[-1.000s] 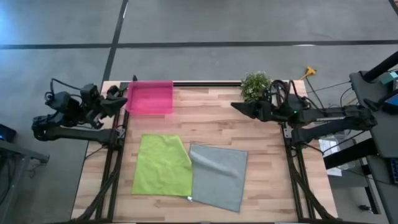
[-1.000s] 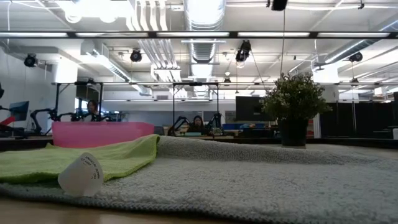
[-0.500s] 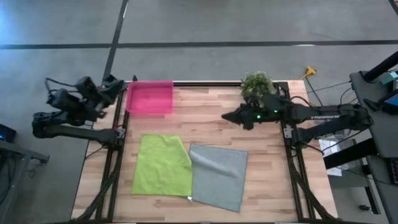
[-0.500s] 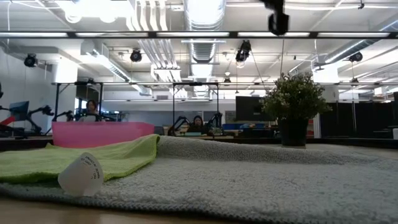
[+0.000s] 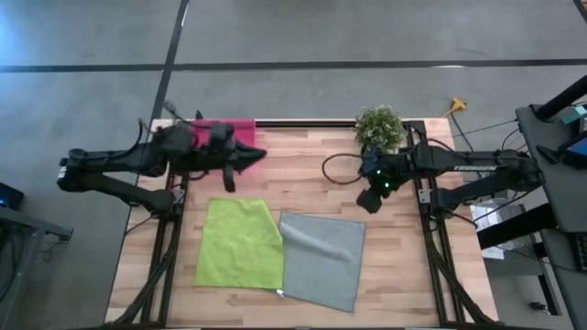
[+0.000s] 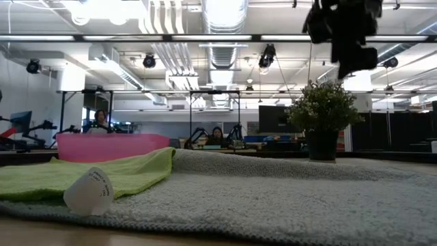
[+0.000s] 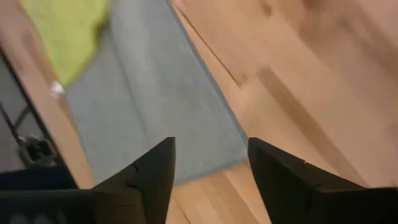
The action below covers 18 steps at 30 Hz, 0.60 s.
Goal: Roll microfiber towels into tight, uniform cylinder then place into a basket
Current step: Roll the blue microfiber cloth
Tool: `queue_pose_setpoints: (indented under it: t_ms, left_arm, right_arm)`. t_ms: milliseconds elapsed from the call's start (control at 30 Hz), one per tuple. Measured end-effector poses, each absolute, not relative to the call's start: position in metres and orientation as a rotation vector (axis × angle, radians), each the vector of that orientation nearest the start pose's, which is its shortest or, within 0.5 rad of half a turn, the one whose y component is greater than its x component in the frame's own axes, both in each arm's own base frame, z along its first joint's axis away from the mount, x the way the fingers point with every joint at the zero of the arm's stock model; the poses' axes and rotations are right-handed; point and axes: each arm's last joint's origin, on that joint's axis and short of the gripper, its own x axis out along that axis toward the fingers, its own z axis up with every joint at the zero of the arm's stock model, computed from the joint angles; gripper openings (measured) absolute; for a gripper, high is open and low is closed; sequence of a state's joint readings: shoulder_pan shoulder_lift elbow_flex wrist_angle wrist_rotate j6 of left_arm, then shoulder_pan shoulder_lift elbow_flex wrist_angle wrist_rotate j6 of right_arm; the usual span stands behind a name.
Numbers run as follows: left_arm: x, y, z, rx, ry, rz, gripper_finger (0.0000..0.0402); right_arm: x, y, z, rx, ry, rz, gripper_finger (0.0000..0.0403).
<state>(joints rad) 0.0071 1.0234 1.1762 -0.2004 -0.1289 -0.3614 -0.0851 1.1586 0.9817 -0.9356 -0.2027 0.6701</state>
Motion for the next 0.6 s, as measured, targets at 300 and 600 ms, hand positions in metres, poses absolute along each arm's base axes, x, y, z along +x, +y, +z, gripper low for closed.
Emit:
queue_pose_setpoints:
  t_ms: [300, 600]
  left_arm:
    - [0.251, 0.003, 0.41, -0.362, 0.351, 0.112, 0.0068]
    - [0.262, 0.001, 0.401, -0.414, 0.398, 0.072, 0.013]
  right_arm:
    - [0.198, -0.011, 0.229, 0.797, 1.158, -0.293, 0.0213]
    - [0.196, -0.008, 0.183, 0.839, 1.178, -0.341, 0.0203]
